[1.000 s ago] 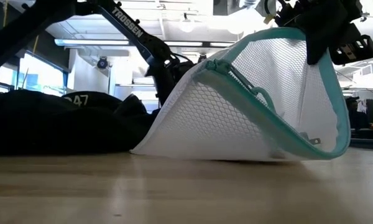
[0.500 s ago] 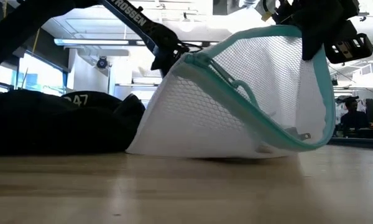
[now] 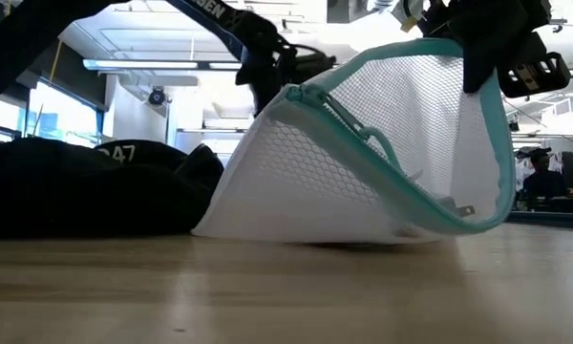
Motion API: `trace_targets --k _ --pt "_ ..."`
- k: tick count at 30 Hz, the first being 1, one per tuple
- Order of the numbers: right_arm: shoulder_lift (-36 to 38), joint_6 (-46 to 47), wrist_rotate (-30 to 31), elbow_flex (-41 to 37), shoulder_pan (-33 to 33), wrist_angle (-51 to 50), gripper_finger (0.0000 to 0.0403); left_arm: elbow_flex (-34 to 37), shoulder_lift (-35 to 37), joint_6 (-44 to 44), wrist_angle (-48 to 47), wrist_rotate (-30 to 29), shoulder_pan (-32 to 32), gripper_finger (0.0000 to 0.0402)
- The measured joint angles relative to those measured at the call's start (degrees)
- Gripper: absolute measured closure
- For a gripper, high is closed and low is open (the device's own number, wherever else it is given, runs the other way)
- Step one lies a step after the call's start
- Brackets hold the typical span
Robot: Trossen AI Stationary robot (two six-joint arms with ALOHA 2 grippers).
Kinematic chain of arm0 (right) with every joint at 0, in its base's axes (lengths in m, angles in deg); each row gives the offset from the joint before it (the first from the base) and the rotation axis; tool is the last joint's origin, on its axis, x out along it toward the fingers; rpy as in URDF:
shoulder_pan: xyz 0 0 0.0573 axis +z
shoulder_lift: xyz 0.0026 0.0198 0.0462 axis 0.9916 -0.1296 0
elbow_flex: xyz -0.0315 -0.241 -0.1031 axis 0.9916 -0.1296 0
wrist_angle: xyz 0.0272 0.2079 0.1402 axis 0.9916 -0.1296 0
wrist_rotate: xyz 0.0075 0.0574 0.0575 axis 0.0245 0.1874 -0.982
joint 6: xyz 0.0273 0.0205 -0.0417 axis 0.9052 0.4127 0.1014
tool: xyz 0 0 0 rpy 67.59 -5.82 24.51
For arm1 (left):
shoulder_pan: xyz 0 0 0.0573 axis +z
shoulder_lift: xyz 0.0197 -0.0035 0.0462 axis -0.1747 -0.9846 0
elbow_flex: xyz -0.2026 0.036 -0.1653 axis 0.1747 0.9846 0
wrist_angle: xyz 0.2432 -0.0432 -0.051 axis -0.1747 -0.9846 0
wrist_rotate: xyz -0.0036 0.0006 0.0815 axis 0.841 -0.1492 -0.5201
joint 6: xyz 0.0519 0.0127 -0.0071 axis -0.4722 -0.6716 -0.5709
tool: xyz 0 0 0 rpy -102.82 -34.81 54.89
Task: Unpack backpack
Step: Put the black ballpen into the zip bag
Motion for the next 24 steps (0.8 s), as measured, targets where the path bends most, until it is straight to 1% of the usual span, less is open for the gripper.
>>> trace_targets --k 5,9,11,15,18,20,21,24 --pt "0.0 -0.96 -0.01 0.0 0.01 -0.06 0.0403 -1.27 0.02 -0.25 0.99 4.61 0.0 0.0296" --pt "0.0 -1.26 0.01 0.0 0.01 -0.1 0.0403 -1.21 -1.52 -1.5 0.96 4.97 0.0 0.0285" --pt "0.0 -1.29 0.01 0.0 0.01 -0.11 0.0403 -1.19 -2.87 -1.51 1.44 4.43 -0.01 0.0284" --pt "0.0 -1.28 0.01 0.0 0.01 -0.13 0.0403 -1.15 -5.07 -1.53 2.25 -0.97 -0.24 0.0284" --pt "0.0 -1.28 -0.01 0.0 0.01 -0.17 0.0403 -1.37 -6.07 -1.53 2.32 -0.5 -0.24 0.0285" --pt "0.0 -1.28 0.0 0.0 0.01 -0.15 0.0403 -1.46 -6.52 -1.47 2.06 -0.07 -0.27 0.0292" --pt "0.0 -1.28 0.0 0.01 0.01 -0.15 0.0403 -1.52 -6.8 -1.48 1.88 0.06 -0.32 0.0302" --pt "0.0 -1.28 0.01 0.0 0.01 -0.14 0.0403 -1.49 -7.35 -1.49 1.31 0.41 -0.55 0.0357"
